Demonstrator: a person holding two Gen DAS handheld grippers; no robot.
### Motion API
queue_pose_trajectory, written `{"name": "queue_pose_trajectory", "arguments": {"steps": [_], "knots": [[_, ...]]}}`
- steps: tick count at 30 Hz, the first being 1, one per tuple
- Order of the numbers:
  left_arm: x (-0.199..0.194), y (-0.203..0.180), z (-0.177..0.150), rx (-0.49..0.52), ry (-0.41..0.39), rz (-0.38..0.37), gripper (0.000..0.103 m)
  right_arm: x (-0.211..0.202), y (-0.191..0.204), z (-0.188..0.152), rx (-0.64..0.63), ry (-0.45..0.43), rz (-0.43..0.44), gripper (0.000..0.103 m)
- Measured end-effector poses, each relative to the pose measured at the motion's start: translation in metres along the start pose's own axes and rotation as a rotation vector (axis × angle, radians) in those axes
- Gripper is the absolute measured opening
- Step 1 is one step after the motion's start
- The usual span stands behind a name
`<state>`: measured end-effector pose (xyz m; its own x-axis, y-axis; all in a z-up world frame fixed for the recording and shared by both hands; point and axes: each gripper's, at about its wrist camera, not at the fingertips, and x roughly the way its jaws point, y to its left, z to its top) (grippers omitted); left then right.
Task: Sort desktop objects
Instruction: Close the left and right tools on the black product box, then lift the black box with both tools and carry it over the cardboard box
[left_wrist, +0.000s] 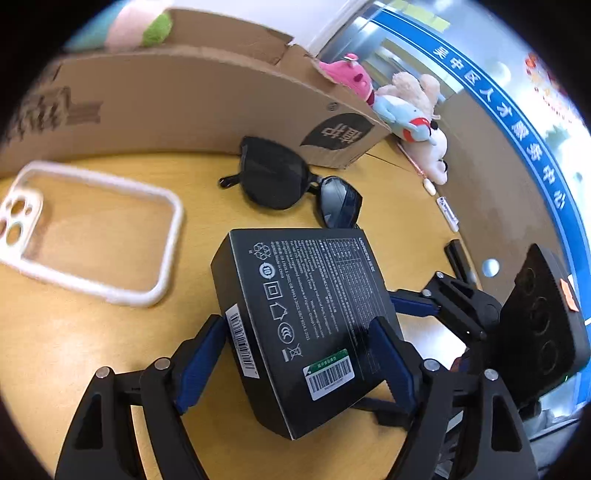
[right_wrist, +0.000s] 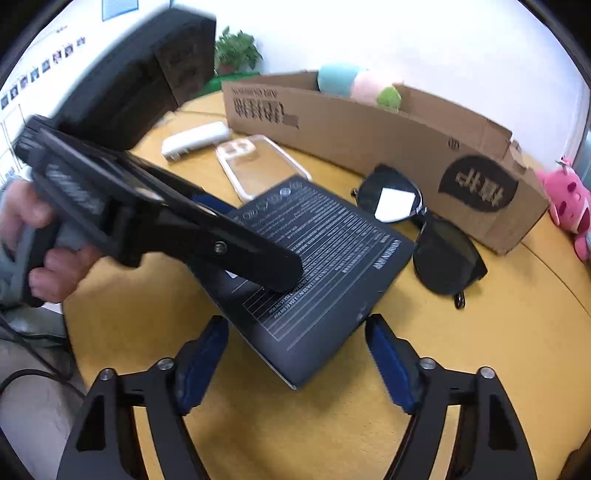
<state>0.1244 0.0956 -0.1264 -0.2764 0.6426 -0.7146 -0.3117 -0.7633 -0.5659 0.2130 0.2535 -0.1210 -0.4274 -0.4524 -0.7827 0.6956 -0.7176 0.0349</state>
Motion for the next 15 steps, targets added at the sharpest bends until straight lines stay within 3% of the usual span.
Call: {"name": "queue_pose_trajectory", "arguments": {"steps": [3, 6, 9, 11, 15], "knots": [[-0.002, 0.004, -0.002, -0.016, -0.008, -0.014, 0.075, -0.009, -0.009, -0.004, 0.024, -0.034, 0.041, 0.077], [0.002, -0.001, -0.002, 0.005, -0.007, -0.008, 0.075, 0.004, -0.016, -0.007, 0.034, 0.038, 0.024, 0.08], [0.003, -0.006, -0.002, 0.032, -0.008, 0.014, 0.077, 0.013, -0.005, -0.002, 0.003, 0.044, 0.049, 0.082], [-0.001, -0.006, -0.003, 0.038, -0.024, 0.02, 0.077, 0.017, 0.0, 0.0, -0.028, 0.046, -0.016, 0.08], [-0.021, -0.012, 0.0, 0.057, -0.097, 0.015, 0.076, 0.005, 0.006, 0.009, -0.048, -0.02, -0.058, 0.078]]}}
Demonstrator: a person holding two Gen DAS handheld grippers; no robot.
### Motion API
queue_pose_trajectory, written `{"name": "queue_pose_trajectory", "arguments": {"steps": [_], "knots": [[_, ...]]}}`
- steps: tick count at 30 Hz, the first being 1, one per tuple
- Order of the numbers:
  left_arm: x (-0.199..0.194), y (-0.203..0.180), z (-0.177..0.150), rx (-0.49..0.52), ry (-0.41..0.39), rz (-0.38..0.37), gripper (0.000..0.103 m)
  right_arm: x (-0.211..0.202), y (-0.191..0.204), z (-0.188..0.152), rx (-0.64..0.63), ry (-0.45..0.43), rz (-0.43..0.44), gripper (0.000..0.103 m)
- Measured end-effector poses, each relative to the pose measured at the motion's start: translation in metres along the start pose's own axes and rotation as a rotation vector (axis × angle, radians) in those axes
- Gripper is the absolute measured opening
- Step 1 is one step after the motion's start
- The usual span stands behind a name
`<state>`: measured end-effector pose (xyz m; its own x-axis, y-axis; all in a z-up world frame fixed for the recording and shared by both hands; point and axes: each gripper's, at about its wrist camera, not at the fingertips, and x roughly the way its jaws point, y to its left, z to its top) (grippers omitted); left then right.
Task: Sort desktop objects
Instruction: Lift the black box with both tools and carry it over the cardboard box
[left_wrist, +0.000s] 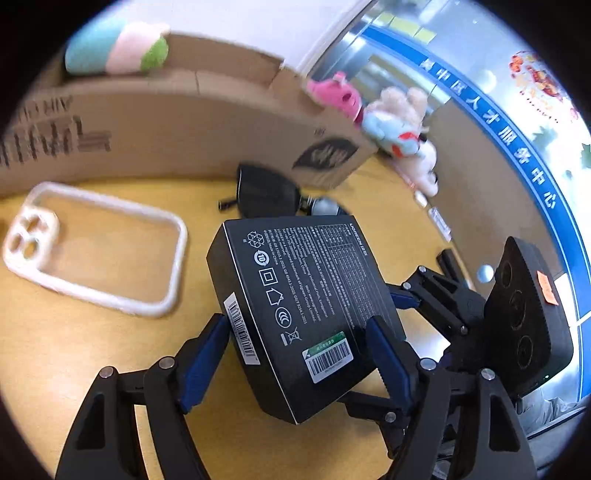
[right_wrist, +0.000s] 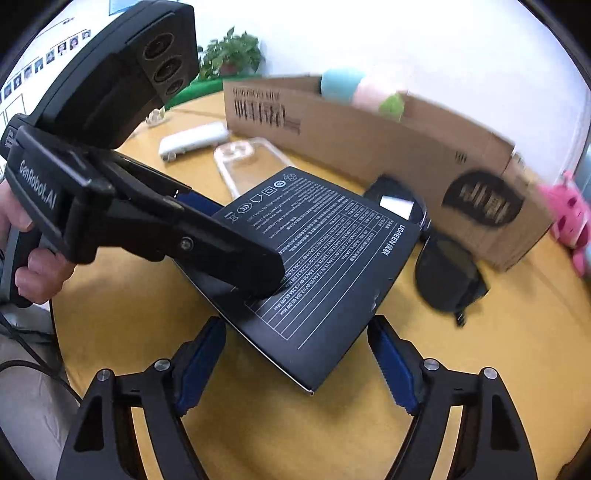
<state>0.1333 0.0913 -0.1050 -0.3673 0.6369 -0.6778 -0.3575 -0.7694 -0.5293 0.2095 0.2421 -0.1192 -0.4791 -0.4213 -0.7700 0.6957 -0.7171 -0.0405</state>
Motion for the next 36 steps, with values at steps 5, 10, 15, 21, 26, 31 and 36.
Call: {"name": "queue_pose_trajectory", "arguments": {"steps": [5, 10, 15, 21, 26, 31, 36], "knots": [[-0.038, -0.014, 0.029, 0.058, -0.13, 0.018, 0.076, -0.024, -0.002, 0.031, -0.027, -0.094, -0.04, 0.078], [-0.077, -0.033, 0.078, 0.162, -0.265, 0.049, 0.076, -0.053, -0.01, 0.093, -0.095, -0.217, -0.123, 0.078], [-0.116, -0.051, 0.129, 0.265, -0.377, 0.07, 0.076, -0.084, -0.015, 0.15, -0.166, -0.337, -0.213, 0.078], [-0.149, -0.072, 0.18, 0.365, -0.479, 0.127, 0.076, -0.112, -0.036, 0.212, -0.21, -0.442, -0.26, 0.078], [-0.163, -0.075, 0.213, 0.388, -0.524, 0.121, 0.076, -0.13, -0.053, 0.246, -0.22, -0.488, -0.271, 0.079], [-0.164, -0.073, 0.242, 0.418, -0.538, 0.138, 0.076, -0.127, -0.076, 0.274, -0.229, -0.495, -0.276, 0.079], [-0.156, -0.059, 0.271, 0.42, -0.53, 0.146, 0.076, -0.114, -0.1, 0.291, -0.214, -0.492, -0.256, 0.079]]}}
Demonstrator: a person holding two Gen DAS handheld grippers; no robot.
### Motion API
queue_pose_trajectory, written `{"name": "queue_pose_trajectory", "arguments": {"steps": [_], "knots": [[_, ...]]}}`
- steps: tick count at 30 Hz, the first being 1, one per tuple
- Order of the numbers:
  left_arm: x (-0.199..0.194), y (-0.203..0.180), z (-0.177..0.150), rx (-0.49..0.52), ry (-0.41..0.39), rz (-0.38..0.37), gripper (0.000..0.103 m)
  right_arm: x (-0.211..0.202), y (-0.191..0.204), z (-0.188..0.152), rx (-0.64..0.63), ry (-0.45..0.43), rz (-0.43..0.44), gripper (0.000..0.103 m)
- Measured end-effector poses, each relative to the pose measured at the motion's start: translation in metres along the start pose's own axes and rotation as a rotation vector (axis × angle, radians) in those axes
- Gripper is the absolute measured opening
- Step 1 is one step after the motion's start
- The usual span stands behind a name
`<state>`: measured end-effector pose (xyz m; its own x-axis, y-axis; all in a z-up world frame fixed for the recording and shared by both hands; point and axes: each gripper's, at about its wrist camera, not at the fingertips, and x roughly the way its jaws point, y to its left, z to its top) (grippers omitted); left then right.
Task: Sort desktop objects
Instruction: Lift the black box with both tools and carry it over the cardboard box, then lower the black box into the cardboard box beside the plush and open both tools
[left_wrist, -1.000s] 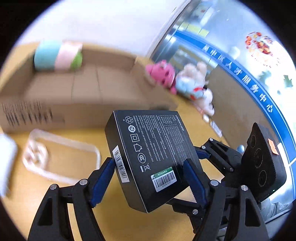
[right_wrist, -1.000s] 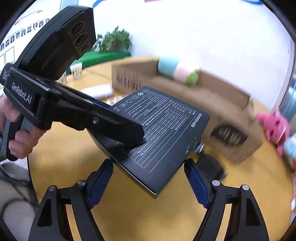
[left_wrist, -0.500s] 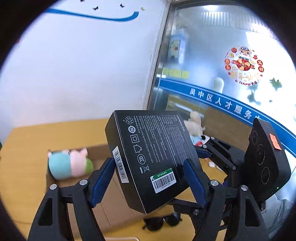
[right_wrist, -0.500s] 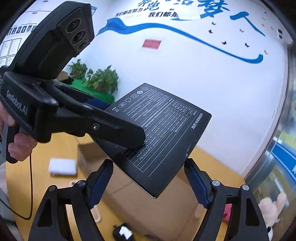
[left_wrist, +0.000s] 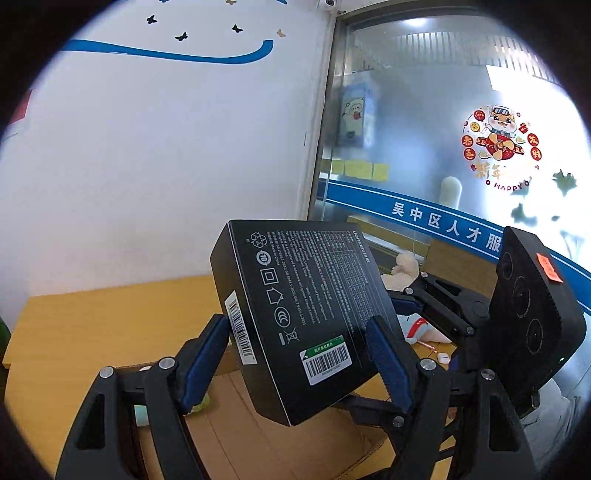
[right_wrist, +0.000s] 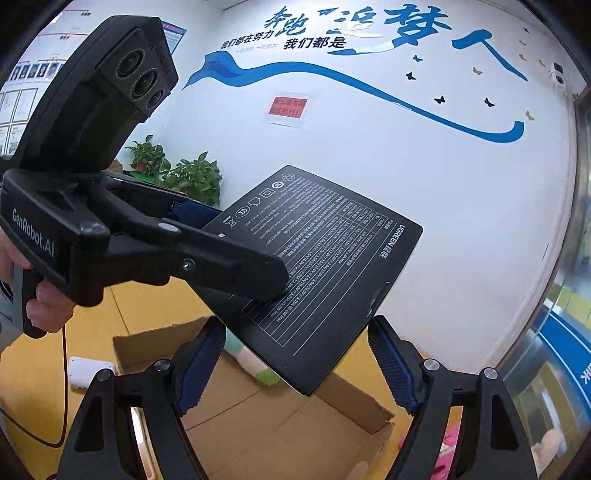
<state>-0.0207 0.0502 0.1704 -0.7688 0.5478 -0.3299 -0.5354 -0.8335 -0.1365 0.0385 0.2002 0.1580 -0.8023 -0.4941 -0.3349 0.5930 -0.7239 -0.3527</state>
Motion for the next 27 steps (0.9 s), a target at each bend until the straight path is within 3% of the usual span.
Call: {"name": "queue_pose_trajectory", "arguments": {"steps": [9, 18, 27], "knots": [[0.085, 0.068, -0.011, -0.079, 0.133, -0.038, 0.076, 0.092, -0.041, -0.018, 0.066, 0.116, 0.059, 0.079], [0.18, 0.138, -0.064, -0.264, 0.336, -0.04, 0.076, 0.202, -0.065, -0.084, 0.207, 0.301, 0.186, 0.079], [0.26, 0.154, -0.116, -0.329, 0.556, 0.01, 0.076, 0.292, -0.076, -0.163, 0.325, 0.533, 0.253, 0.079]]}}
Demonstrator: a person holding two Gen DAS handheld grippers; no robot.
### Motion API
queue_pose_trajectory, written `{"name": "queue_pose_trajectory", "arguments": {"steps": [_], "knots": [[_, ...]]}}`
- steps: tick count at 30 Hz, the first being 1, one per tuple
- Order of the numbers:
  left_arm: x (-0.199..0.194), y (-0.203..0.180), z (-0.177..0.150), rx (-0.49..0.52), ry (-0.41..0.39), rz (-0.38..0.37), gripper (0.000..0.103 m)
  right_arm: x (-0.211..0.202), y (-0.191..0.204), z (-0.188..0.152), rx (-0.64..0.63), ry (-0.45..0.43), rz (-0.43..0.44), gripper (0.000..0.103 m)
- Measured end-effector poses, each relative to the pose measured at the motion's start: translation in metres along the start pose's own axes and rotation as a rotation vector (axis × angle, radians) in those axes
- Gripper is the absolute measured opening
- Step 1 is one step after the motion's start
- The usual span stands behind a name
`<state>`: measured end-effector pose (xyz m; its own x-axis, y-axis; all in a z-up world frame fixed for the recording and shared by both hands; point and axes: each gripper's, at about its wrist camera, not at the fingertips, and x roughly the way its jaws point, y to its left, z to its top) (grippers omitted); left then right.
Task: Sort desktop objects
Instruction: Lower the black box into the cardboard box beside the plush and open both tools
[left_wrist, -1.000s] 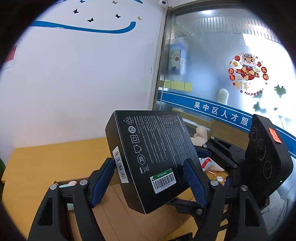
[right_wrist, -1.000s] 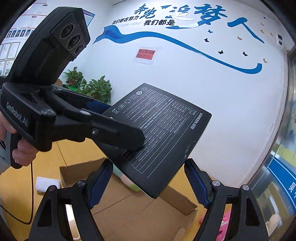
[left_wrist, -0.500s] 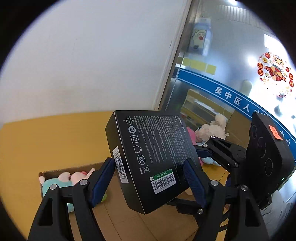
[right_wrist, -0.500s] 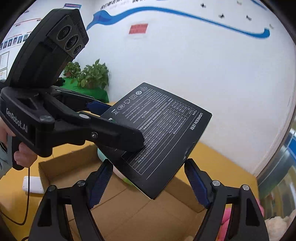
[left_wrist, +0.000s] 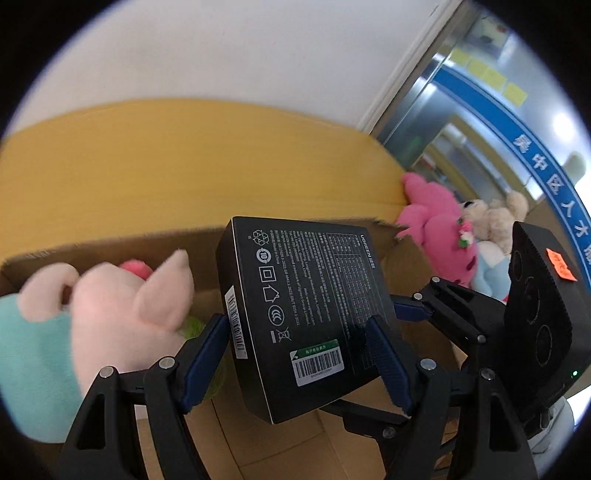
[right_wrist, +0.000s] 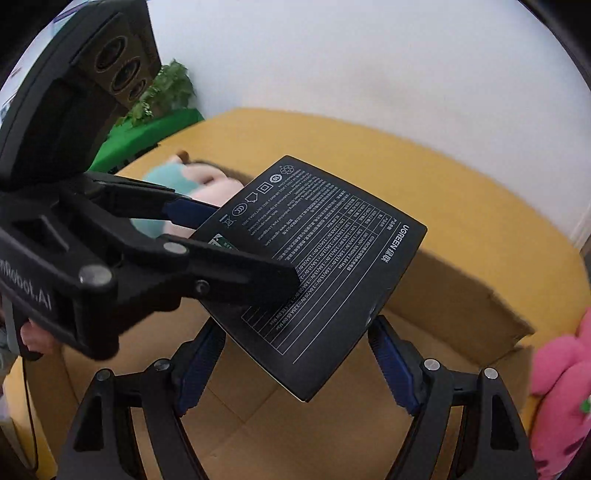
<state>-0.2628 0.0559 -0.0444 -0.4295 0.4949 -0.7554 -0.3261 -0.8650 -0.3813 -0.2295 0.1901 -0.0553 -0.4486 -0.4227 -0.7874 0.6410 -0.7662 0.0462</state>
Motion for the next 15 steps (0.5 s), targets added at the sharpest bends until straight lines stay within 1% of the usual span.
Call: {"name": "queue_pose_trajectory", "arguments": {"steps": [2, 4, 5, 7, 9, 10, 12, 13, 15], "knots": [[0.013, 0.002, -0.003, -0.005, 0.039, 0.035, 0.075, 0.017, -0.007, -0.007, 0.025, 0.041, 0.005, 0.079], [0.023, -0.004, -0.002, 0.039, 0.06, 0.092, 0.074, 0.031, -0.012, -0.014, 0.045, 0.076, 0.009, 0.079], [0.025, -0.011, -0.003, 0.062, 0.074, 0.108, 0.074, 0.036, -0.013, -0.018, 0.057, 0.086, 0.006, 0.079], [0.027, -0.012, -0.004, 0.057, 0.097, 0.118, 0.074, 0.044, -0.017, -0.022, 0.094, 0.105, 0.002, 0.079], [0.022, -0.011, -0.005, 0.034, 0.104, 0.115, 0.074, 0.047, -0.017, -0.032, 0.132, 0.121, 0.017, 0.079], [0.017, -0.009, -0.006, 0.025, 0.1, 0.108, 0.074, 0.046, -0.015, -0.034, 0.143, 0.125, 0.024, 0.079], [-0.001, -0.005, -0.008, 0.019, 0.071, 0.12, 0.074, 0.037, -0.008, -0.037, 0.128, 0.129, -0.001, 0.083], [-0.013, -0.005, -0.008, 0.021, 0.044, 0.128, 0.074, 0.03, -0.004, -0.039, 0.116, 0.13, -0.028, 0.084], [-0.048, -0.008, -0.012, 0.024, -0.036, 0.13, 0.074, 0.01, 0.004, -0.04, 0.113, 0.117, -0.052, 0.089]]}}
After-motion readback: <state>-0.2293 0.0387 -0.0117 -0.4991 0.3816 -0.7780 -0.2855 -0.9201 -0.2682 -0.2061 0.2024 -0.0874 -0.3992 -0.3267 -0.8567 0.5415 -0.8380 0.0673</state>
